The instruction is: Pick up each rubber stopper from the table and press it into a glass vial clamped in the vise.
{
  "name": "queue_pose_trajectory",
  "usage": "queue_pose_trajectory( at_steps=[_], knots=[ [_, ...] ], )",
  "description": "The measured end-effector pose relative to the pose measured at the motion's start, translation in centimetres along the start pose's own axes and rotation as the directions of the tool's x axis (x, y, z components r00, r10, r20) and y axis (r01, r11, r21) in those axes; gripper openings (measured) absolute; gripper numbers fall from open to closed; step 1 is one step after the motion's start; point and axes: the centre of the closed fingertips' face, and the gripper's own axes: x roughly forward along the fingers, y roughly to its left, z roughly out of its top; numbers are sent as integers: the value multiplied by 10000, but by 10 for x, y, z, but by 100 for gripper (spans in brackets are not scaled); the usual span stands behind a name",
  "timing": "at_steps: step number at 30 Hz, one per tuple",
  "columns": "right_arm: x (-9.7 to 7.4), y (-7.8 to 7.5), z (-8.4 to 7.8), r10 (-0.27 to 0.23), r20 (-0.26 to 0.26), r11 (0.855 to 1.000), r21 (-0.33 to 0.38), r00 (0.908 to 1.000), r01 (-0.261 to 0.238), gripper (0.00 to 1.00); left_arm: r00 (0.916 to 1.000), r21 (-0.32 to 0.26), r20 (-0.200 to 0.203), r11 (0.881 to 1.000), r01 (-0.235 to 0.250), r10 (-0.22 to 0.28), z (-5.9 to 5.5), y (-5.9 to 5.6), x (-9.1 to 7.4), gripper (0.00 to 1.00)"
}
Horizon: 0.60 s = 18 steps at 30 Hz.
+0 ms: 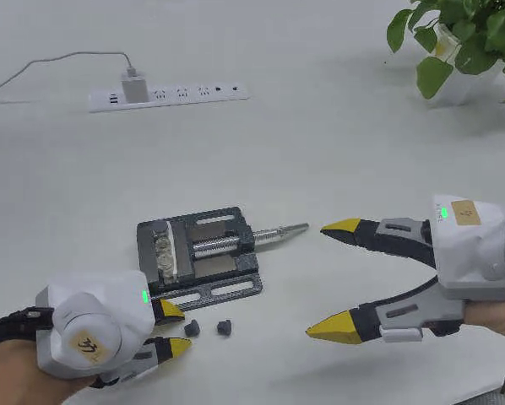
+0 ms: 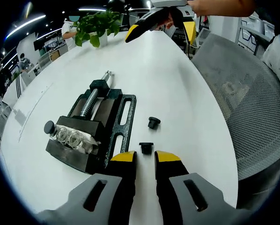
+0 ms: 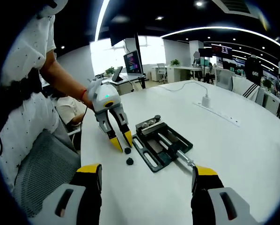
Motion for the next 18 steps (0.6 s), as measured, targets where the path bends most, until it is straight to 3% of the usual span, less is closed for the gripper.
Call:
queue_pose_trajectory(
  at_steps=[18],
  knots=[
    [-2, -3, -2, -159, 25, 9998, 110, 9999, 159, 75, 10000, 219, -67, 9998, 19, -17, 1, 1, 2, 5]
  ],
)
